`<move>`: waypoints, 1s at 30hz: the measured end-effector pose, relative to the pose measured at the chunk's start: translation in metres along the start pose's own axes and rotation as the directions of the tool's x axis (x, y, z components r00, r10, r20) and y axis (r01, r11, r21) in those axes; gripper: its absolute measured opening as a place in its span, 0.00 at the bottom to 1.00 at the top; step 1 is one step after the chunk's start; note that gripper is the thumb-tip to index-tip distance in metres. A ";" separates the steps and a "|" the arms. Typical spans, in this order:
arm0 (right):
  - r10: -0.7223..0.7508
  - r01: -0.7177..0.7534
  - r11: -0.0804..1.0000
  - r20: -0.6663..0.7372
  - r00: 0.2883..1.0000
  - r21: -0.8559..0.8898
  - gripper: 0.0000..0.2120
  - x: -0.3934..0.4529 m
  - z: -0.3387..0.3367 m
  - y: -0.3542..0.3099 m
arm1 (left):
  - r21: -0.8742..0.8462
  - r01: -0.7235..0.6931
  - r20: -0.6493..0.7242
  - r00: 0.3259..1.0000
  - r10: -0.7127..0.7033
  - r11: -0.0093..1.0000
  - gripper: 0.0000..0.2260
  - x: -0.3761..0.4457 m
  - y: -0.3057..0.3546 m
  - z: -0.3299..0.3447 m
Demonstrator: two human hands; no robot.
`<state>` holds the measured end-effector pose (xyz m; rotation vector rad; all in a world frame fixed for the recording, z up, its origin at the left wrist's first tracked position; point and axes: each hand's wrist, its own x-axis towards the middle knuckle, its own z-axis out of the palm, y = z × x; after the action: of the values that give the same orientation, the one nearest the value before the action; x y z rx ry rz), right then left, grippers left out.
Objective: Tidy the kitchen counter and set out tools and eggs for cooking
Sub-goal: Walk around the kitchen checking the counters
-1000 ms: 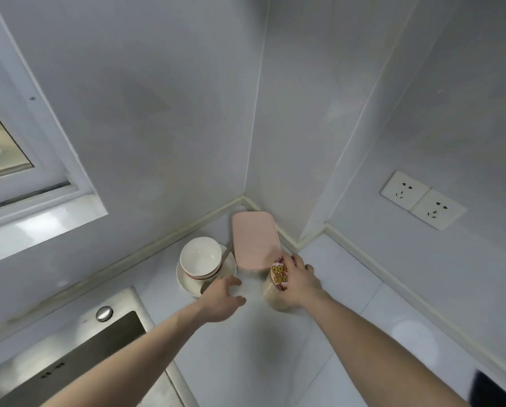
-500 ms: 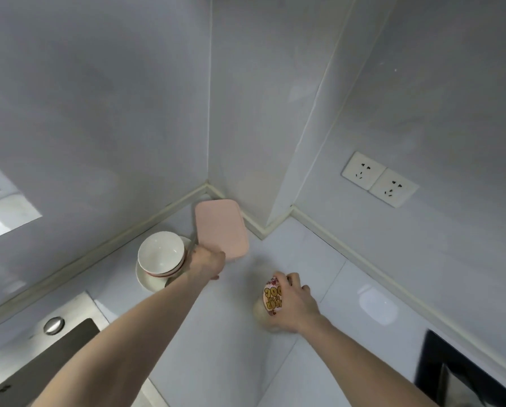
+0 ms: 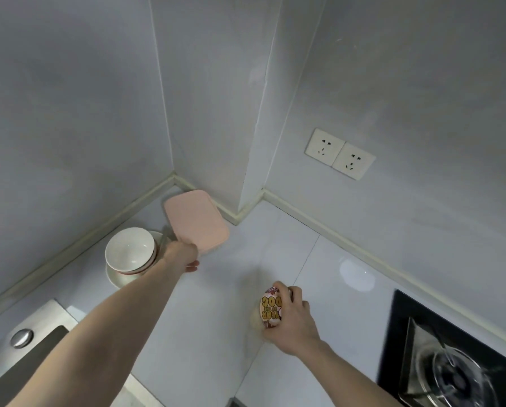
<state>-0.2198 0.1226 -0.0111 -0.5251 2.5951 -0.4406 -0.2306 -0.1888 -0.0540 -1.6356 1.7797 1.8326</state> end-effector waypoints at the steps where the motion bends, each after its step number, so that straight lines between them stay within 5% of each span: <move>1: 0.002 -0.002 1.000 -0.002 1.000 0.004 0.42 -0.002 0.001 0.001 | -0.008 0.014 0.024 1.000 -0.014 1.000 0.06 -0.001 0.000 0.000; 6: 0.016 -0.015 1.000 -0.026 1.000 0.024 0.40 -0.014 0.004 0.008 | 0.007 0.057 0.096 0.994 -0.057 0.998 0.17 -0.012 -0.016 0.004; 15: 0.052 -0.042 0.995 -0.110 0.993 0.095 0.40 -0.045 0.015 0.028 | 0.111 0.043 0.234 0.970 -0.069 0.993 0.12 -0.074 -0.056 0.009; 22: 0.034 0.000 0.985 -0.193 0.981 0.170 0.47 -0.076 0.029 0.050 | 0.206 0.012 0.200 0.978 -0.054 0.978 0.16 -0.106 -0.090 0.002; 30: 0.166 0.011 0.843 -0.281 0.945 0.537 0.55 -0.112 0.050 0.065 | 0.257 0.033 0.191 0.978 -0.084 0.966 0.14 -0.142 -0.137 -0.002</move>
<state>-0.1212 0.2168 -0.0376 -0.1560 2.5999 -1.2640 -0.0757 -0.0679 -0.0412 -1.3453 1.7707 1.6032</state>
